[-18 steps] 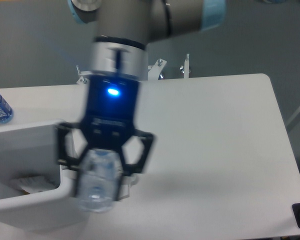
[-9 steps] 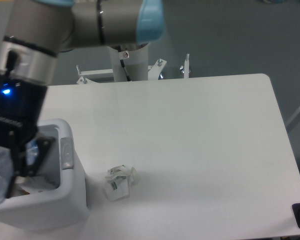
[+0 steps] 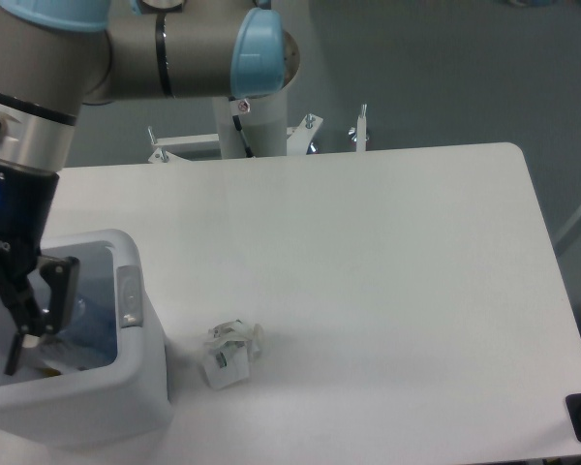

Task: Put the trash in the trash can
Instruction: 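Move the open gripper back over the crumpled white wrapper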

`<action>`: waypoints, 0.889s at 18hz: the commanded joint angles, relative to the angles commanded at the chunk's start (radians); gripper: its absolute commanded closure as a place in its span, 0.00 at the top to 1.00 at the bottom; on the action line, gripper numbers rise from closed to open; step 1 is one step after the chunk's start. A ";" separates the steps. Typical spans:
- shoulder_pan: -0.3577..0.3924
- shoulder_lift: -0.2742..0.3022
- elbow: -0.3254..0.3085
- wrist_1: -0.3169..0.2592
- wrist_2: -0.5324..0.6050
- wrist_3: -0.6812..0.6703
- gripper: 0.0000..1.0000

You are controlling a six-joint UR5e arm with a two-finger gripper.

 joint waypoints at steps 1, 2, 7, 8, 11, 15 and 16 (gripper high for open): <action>0.040 0.003 -0.028 -0.003 0.000 0.011 1.00; 0.092 0.012 -0.064 -0.003 0.000 0.020 1.00; 0.276 0.060 -0.282 -0.025 0.000 0.445 1.00; 0.282 0.072 -0.323 -0.028 0.000 0.533 1.00; 0.290 0.072 -0.422 -0.034 0.005 0.713 1.00; 0.267 0.066 -0.529 -0.048 0.093 0.795 1.00; 0.241 0.055 -0.552 -0.048 0.095 0.795 1.00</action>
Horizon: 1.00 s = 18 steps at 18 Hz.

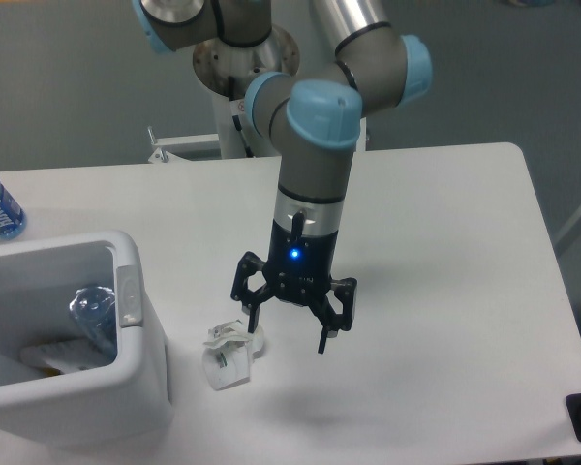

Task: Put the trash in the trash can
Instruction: 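Move the open gripper back over the crumpled white wrapper, then lower onto the crumpled wrapper and close the gripper on it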

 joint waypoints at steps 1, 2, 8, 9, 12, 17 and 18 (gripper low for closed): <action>-0.022 -0.008 -0.025 0.000 0.000 -0.002 1.00; -0.032 -0.020 -0.045 0.003 0.002 -0.002 1.00; -0.132 -0.120 -0.036 0.012 0.075 -0.014 1.00; -0.137 -0.126 -0.034 0.014 0.080 -0.015 1.00; -0.140 -0.150 -0.031 0.015 0.086 -0.015 1.00; -0.160 -0.172 -0.014 0.017 0.136 -0.038 0.39; -0.161 -0.172 -0.016 0.017 0.137 -0.050 0.12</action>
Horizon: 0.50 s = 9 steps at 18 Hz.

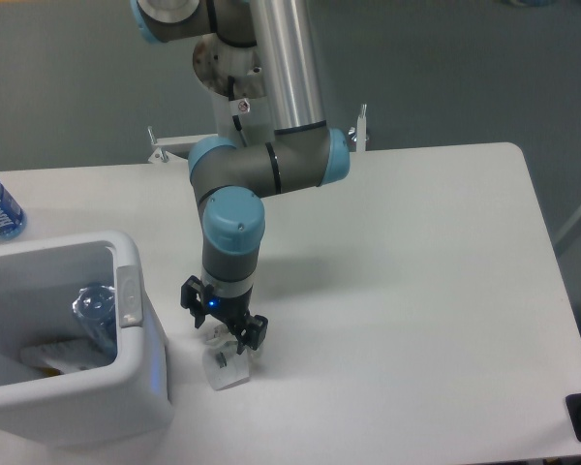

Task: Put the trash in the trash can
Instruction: 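Lower onto the crumpled wrapper and close the gripper on it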

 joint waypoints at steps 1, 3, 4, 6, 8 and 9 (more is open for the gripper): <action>0.000 0.002 0.002 0.000 0.000 -0.008 0.06; 0.000 0.012 0.002 0.000 0.000 -0.011 0.00; 0.002 0.017 0.003 0.000 0.000 -0.015 0.00; 0.003 0.024 0.005 0.000 -0.002 -0.025 0.00; 0.011 0.026 0.018 0.000 -0.002 -0.022 0.00; 0.027 0.026 0.041 0.000 -0.002 -0.019 0.00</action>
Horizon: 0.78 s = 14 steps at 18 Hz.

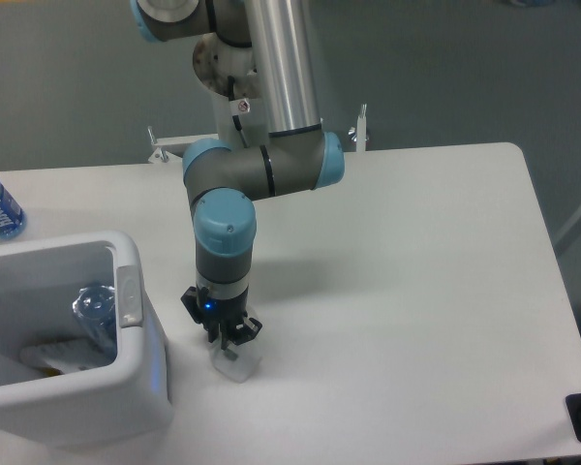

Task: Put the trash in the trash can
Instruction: 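Lower onto the crumpled wrapper and close the gripper on it, then carry the wrapper over the white bin and open the gripper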

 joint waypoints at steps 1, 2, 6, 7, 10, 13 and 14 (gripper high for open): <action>0.020 -0.003 0.035 0.003 0.000 -0.001 0.00; 0.046 -0.008 0.089 0.003 -0.003 -0.006 0.00; 0.114 -0.041 0.305 0.003 -0.029 -0.144 0.00; 0.126 -0.043 0.346 0.003 -0.053 -0.185 0.00; 0.134 -0.032 0.443 0.003 -0.112 -0.317 0.00; 0.128 0.012 0.502 0.005 -0.150 -0.464 0.00; 0.124 0.038 0.503 0.005 -0.199 -0.492 0.00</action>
